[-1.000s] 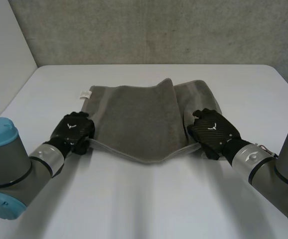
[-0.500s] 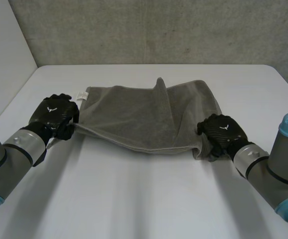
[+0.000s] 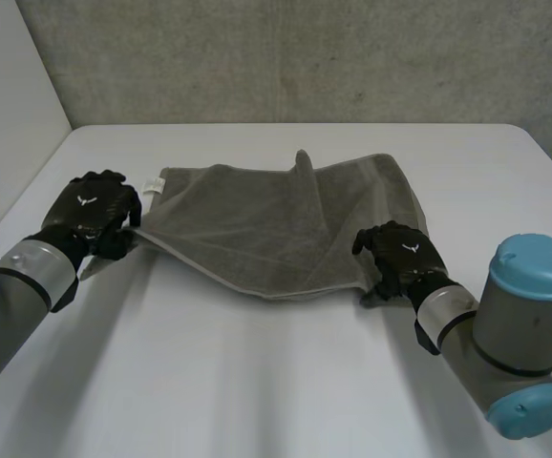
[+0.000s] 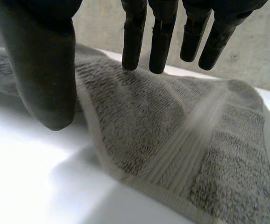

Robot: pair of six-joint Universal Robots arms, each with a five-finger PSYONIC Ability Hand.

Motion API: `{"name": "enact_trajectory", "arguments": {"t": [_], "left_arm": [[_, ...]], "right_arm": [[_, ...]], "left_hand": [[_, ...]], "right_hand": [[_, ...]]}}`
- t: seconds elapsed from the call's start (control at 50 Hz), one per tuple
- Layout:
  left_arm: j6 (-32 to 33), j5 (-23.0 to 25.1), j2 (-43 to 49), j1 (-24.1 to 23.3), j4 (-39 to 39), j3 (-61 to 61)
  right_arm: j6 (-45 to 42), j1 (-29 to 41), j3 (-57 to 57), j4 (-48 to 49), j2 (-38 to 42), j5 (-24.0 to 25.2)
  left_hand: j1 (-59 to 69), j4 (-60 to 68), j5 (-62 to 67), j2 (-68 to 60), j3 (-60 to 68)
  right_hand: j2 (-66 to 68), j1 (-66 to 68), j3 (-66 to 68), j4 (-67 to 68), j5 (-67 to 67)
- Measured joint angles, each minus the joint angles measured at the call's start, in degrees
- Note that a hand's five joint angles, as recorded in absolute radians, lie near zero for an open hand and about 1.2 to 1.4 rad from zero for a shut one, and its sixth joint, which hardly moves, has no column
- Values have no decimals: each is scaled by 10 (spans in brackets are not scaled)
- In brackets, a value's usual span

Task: Fold the towel.

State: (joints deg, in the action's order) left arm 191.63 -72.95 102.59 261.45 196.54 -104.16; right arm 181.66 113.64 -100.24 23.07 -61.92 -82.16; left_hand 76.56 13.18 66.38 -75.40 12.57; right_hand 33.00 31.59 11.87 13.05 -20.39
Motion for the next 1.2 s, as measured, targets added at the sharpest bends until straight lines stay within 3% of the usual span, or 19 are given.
{"name": "enact_trajectory", "arguments": {"t": [0.18, 0.3, 0.58, 0.76, 0.96, 1.2], "left_arm": [[-43, 1, -21, 13, -5, 3], [-94, 6, -32, 27, -18, 11], [-124, 8, -34, 41, -36, 19], [-123, 7, -34, 51, -35, 21], [-125, 7, -33, 80, -34, 30], [-127, 7, -34, 102, -35, 34]], "right_arm": [[10, 13, 17, 83, 51, -66], [11, 14, 29, 93, 78, -81], [11, 25, 28, 85, 84, -80], [17, 43, 23, 84, 83, -79], [23, 44, 23, 85, 85, -74], [20, 33, 27, 76, 88, -72]], "left_hand": [[0, 0, 0, 0, 0], [0, 0, 0, 0, 0], [0, 0, 0, 0, 0], [0, 0, 0, 0, 0], [0, 0, 0, 0, 0], [0, 0, 0, 0, 0]], "right_hand": [[0, 0, 0, 0, -1], [0, 0, 0, 0, -1], [0, 4, 0, 0, -12], [46, 66, 0, 0, -82], [192, 204, 0, 0, -213], [204, 220, 0, 0, -224]]}}
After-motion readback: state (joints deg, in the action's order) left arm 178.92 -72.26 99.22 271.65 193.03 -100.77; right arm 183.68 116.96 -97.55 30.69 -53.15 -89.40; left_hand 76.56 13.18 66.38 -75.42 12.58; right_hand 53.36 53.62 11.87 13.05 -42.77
